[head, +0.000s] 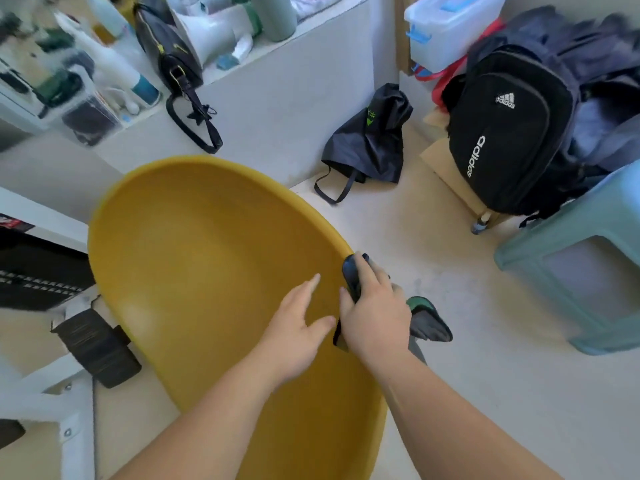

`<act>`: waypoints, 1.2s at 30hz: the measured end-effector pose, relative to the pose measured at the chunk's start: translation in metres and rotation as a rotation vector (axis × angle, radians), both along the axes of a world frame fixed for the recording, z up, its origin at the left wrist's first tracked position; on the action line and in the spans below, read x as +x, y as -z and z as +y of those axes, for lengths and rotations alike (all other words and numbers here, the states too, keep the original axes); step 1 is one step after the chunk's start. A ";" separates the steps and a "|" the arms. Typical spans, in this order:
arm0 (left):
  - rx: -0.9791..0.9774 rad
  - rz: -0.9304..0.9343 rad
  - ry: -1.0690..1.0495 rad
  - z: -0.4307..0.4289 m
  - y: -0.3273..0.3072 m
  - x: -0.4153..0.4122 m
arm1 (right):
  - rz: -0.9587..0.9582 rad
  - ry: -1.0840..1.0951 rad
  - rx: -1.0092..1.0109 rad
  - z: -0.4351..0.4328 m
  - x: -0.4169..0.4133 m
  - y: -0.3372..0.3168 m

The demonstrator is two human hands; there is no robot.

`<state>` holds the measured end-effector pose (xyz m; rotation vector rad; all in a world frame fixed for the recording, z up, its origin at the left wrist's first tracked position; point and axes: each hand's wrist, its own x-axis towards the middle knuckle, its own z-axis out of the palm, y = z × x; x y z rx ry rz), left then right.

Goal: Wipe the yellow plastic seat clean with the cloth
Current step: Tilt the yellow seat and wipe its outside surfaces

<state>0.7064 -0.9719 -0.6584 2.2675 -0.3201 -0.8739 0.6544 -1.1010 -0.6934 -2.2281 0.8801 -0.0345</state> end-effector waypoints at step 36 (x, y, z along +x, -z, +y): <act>0.649 -0.702 0.514 -0.005 0.030 0.402 | -0.020 -0.172 -0.405 -0.023 0.234 0.024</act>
